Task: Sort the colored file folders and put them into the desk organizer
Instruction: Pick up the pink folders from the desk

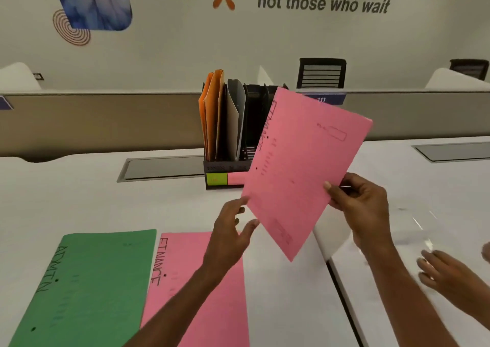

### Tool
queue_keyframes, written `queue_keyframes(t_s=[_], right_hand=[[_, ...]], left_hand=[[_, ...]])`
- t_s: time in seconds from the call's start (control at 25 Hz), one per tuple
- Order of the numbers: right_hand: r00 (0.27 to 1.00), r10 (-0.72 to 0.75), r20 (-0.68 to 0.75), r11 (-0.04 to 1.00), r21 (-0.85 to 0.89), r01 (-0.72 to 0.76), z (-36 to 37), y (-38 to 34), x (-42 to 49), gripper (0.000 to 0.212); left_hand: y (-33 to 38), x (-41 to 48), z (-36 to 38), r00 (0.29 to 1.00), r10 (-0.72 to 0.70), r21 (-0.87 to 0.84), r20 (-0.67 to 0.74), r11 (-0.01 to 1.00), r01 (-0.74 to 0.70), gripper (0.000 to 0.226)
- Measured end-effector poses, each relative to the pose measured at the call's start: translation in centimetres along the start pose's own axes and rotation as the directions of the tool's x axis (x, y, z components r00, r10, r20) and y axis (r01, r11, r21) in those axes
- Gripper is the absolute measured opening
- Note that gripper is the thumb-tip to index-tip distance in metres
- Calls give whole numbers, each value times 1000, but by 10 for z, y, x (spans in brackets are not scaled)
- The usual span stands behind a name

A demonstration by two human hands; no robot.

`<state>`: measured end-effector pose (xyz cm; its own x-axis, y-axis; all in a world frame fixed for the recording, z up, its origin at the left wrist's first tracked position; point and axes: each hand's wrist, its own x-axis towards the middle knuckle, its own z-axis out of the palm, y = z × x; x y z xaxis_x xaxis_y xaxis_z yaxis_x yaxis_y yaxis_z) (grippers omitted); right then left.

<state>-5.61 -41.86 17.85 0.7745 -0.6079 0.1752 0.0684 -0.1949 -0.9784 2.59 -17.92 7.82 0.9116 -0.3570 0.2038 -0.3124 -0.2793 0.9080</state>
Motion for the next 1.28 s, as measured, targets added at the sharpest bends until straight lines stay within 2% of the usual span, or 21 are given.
queue_keyframes(t_s=[0.08, 0.2, 0.36, 0.52, 0.72, 0.84, 1.0, 1.16, 1.28], right_hand=[[990, -94, -104, 996, -5, 94, 15, -2, 19, 19], [952, -224, -207, 974, -76, 213, 43, -5, 49, 24], [886, -361, -292, 933, -104, 345, 73, -14, 87, 23], [856, -425, -295, 905, -129, 405, 97, -6, 134, 20], [891, -393, -227, 918, -149, 367, 129, 35, 178, 21], [936, -311, -165, 944, -168, 284, 145, 61, 198, 23], [978, -198, -71, 954, -242, 176, 158, 89, 220, 24], [990, -135, -33, 951, -284, 120, 166, 103, 218, 20], [994, -66, -83, 964, -264, 42, 166, 110, 201, 22]], left_hand=[[18, 8, 32, 985, 142, 20, 97, 989, -144, 61], [41, 53, 63, 961, 261, 135, 93, 953, -271, 69], [56, 127, 74, 945, 324, 225, 36, 919, -324, 65], [41, 191, 77, 948, 317, 276, -24, 914, -298, 66], [-1, 246, 85, 971, 239, 269, -15, 936, -226, 78], [-30, 260, 96, 983, 181, 294, 22, 939, -179, 74], [-57, 269, 109, 992, 86, 225, 94, 969, -105, 75], [-54, 266, 110, 996, 8, 136, 93, 990, -20, 51], [-55, 262, 108, 990, 5, 125, 141, 992, -22, 48]])
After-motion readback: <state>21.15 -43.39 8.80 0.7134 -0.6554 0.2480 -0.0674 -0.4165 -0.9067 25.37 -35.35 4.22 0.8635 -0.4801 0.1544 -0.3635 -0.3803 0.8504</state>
